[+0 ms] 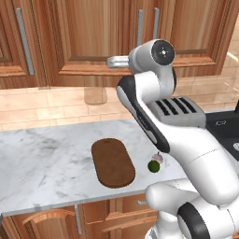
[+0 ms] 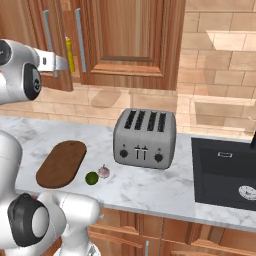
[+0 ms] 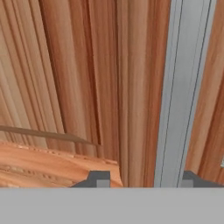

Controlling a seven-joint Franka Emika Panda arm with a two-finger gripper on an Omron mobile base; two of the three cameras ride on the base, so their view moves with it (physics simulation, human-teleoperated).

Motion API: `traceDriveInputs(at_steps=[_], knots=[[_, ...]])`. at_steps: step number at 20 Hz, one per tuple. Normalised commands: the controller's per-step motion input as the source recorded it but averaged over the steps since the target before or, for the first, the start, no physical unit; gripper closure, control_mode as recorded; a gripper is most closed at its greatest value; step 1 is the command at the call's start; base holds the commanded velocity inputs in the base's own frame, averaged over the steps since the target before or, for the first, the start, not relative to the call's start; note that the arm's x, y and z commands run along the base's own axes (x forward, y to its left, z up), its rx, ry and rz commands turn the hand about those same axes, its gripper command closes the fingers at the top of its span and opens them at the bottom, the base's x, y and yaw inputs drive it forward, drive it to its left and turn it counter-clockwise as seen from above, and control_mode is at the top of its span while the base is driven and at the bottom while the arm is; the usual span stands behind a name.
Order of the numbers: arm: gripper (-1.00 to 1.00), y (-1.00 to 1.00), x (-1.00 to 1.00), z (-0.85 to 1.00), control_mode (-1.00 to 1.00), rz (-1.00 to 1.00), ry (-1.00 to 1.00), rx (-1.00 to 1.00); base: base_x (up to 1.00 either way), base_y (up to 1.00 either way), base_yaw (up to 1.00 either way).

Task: Open the cabinet. Place the bowl and condiment on the counter. Then place the lime and garlic on the cutting board.

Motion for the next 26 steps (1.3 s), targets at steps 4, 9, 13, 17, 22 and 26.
traceDriveInputs(at_steps=[4,9,13,17,22,26], knots=[[1.0,1.0,0.0,-0.74,-1.0,0.0,0.0,0.0,0.0,0.0,0.0],[1.0,1.0,0.0,-0.74,-1.0,0.0,0.0,0.0,0.0,0.0,0.0],[1.0,1.0,0.0,-0.72,-1.0,0.0,0.0,0.0,0.0,0.0,0.0],[1.0,1.0,-0.02,-0.7,-1.0,0.0,0.0,0.0,0.0,0.0,0.0],[1.0,1.0,-0.05,-0.67,-1.0,0.0,0.0,0.0,0.0,0.0,0.0],[1.0,1.0,-0.07,-0.61,-1.0,0.0,0.0,0.0,0.0,0.0,0.0]])
